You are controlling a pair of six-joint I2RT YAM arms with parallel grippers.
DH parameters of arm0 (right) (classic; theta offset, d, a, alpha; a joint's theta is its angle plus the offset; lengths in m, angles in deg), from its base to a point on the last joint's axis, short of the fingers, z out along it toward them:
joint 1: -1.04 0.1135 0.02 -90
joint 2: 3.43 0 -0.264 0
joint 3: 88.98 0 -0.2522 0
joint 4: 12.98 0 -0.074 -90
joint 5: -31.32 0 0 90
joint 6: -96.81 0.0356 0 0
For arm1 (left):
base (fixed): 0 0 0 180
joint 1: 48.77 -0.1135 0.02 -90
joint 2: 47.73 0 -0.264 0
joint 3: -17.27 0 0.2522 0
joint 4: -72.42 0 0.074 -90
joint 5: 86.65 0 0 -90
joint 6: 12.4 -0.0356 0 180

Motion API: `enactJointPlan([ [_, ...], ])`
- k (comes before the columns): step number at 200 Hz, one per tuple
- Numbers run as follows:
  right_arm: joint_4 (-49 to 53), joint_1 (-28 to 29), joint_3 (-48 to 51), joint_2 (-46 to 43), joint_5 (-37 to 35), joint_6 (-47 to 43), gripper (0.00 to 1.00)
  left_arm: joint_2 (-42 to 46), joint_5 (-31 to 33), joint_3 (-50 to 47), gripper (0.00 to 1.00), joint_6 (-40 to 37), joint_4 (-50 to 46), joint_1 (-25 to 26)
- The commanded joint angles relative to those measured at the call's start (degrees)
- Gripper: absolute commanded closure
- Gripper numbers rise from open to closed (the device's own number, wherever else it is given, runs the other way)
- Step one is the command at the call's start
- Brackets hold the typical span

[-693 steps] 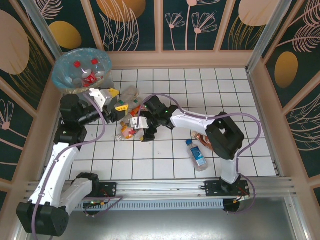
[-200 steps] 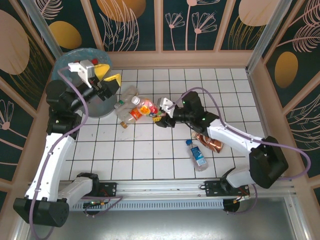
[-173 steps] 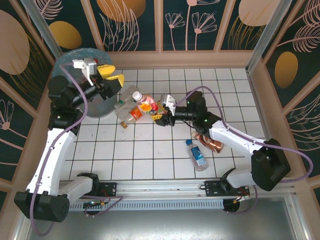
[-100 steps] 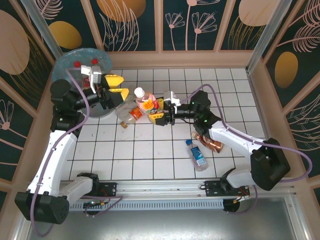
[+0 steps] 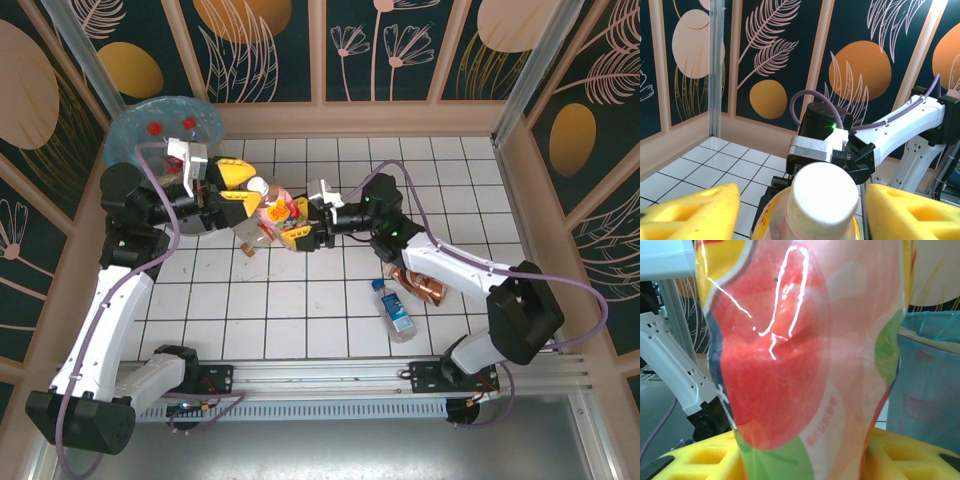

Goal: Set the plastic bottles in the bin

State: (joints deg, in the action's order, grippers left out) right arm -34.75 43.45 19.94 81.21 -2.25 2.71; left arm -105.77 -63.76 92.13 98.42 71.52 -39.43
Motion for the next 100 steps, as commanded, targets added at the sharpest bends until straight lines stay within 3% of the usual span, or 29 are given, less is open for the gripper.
enactJointPlan([
  [1, 0.54, 0.7, -2.53, 0.89, 2.11, -0.21, 0.51, 0.48, -1.73, -0.02, 0.4, -1.44, -0.47, 0.34],
  [25, 1.29, 0.82, -2.62, 0.89, 1.63, -0.38, 0.51, 0.46, -2.95, 0.07, 0.44, -1.41, -0.67, 0.72],
  [55, 2.7, 1.17, -3.13, 1.02, 1.75, -0.8, 0.51, -0.14, -4.58, 1.02, 0.39, -2.13, -2.2, 1.5],
  [86, 3.46, 1.51, -3.62, 1.3, 1.58, -1.33, 0.51, -0.57, -5.98, 1.39, 0.52, -3.86, -3.81, 2.38],
  [100, 3.58, 1.53, -3.59, 1.31, 1.58, -1.5, 0.51, -0.34, -6.15, 1.6, 0.67, -4.56, -4.43, 2.56],
])
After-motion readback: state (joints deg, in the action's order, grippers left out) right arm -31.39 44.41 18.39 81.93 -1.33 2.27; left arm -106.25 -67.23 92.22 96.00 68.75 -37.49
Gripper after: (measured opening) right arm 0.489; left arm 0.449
